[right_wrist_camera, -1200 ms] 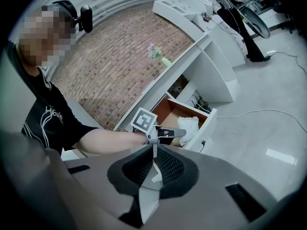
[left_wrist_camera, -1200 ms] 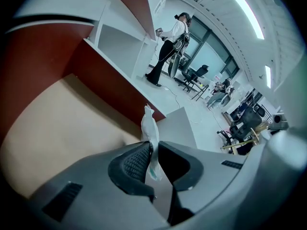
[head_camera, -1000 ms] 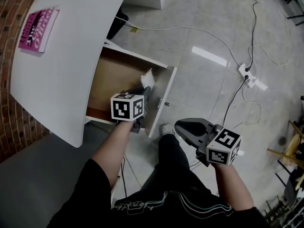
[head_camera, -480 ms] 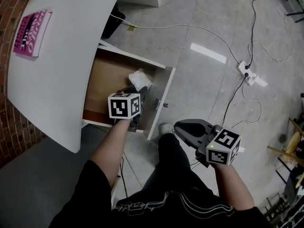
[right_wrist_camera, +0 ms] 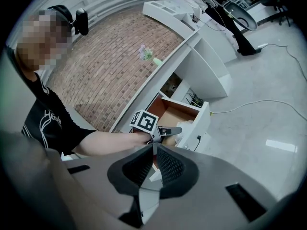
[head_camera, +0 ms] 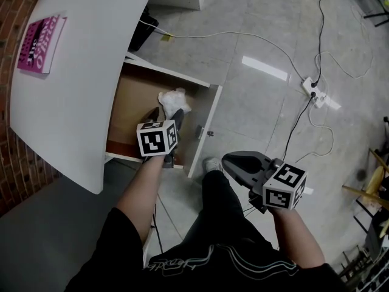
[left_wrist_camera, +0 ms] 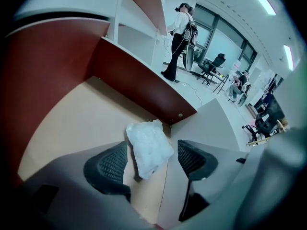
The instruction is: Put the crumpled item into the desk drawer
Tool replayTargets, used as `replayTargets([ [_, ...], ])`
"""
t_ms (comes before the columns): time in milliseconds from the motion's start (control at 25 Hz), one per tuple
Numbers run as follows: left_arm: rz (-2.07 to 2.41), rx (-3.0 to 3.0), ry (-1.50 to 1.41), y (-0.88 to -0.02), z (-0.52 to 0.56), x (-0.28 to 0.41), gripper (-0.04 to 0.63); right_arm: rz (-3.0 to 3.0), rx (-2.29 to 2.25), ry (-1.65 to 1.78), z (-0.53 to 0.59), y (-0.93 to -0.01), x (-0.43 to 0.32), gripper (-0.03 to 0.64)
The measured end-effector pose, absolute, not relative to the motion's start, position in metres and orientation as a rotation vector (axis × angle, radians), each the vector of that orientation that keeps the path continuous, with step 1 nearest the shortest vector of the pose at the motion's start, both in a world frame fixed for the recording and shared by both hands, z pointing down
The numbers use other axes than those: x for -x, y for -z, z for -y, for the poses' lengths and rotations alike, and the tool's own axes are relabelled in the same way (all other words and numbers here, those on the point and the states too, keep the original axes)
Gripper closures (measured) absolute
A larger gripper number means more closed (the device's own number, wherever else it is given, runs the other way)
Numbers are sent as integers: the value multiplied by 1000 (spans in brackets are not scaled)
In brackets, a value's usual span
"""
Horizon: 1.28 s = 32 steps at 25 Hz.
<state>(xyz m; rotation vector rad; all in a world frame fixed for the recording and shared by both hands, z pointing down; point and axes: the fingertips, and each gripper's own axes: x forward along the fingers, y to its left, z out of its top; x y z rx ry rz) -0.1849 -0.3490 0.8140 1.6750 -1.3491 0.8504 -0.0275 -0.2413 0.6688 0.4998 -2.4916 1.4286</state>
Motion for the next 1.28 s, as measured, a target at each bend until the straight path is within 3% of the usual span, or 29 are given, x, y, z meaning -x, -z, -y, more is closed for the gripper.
replayTargets([
  [280,1369,-1749,-694,-738,339,176,268,2551,-556,-1363,245,-631,26,564],
  [920,1192,-2113,-337,-440,193,114,488,2827,-657,-918,166,-387,14,565],
  [1280,990,-2379,-150,-261,74,64,540,3029,-646,-583,63,-235,3,563],
])
